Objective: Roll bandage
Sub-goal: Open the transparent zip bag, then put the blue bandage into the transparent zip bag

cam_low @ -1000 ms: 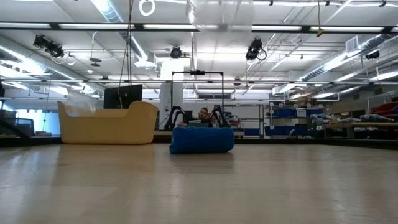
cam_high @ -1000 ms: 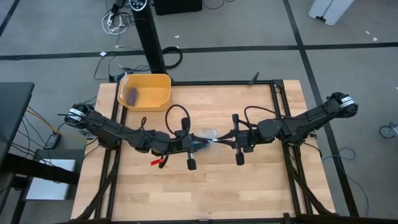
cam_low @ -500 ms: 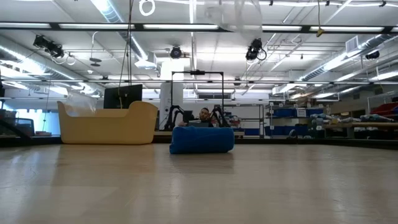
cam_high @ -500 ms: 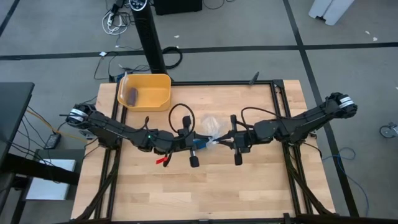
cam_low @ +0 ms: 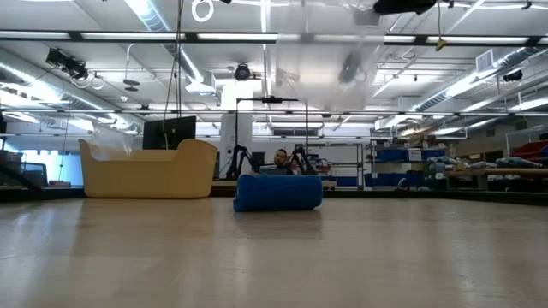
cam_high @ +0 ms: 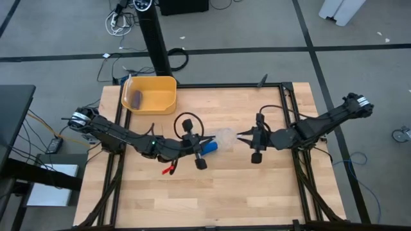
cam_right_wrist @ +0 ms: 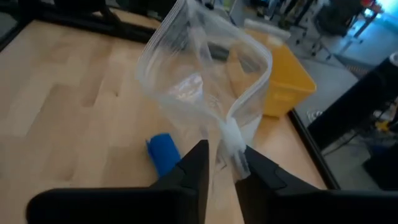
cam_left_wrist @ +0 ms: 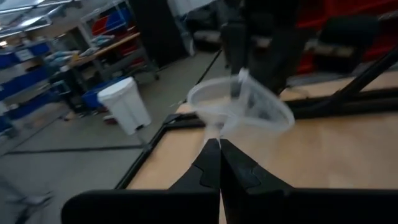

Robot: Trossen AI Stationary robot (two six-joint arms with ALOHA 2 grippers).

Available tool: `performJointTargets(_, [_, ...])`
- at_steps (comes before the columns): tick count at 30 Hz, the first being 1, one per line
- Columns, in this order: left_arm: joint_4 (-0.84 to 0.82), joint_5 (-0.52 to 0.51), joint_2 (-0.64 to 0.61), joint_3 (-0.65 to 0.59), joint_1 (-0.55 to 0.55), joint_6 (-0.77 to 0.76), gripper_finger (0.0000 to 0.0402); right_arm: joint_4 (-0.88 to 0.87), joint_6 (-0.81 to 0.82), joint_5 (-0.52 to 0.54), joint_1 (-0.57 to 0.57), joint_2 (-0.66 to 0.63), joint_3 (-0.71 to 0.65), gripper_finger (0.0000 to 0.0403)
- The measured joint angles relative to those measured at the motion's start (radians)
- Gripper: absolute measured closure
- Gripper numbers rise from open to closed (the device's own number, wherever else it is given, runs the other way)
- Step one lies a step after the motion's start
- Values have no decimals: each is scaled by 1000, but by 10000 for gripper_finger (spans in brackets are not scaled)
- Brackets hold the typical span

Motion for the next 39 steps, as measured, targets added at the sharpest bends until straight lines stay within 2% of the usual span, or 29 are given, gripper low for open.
performJointTargets(5, [-69, -90, 0, 0, 0, 0, 401, -57, 38, 2, 2, -20, 0, 302])
performJointTargets(9, [-101, -203, 0, 0, 0, 24, 401, -59, 38, 3, 2, -27, 0, 282])
performJointTargets(15, [-187, -356, 0, 0, 4, 46, 401, -57, 33, 69, 27, -58, 0, 262])
performJointTargets(19, [-255, -474, 0, 0, 5, 48, 401, -43, 32, 62, 61, -56, 0, 246])
performJointTargets(26, [-301, -517, 0, 0, 5, 43, 401, 139, -17, -179, 21, 117, -70, 211])
performJointTargets(31, [-339, -547, 0, 0, -3, 35, 401, 259, -21, -384, -86, 287, -111, 187])
performJointTargets(33, [-354, -516, -2, 0, -8, 8, 401, 338, -20, -463, -138, 350, -119, 181])
performJointTargets(35, [-376, -483, -7, 0, -10, -27, 401, 399, -25, -484, -183, 406, -120, 177])
performJointTargets(39, [-420, -480, -9, 0, -9, -76, 401, 510, -51, -508, -254, 501, -121, 169])
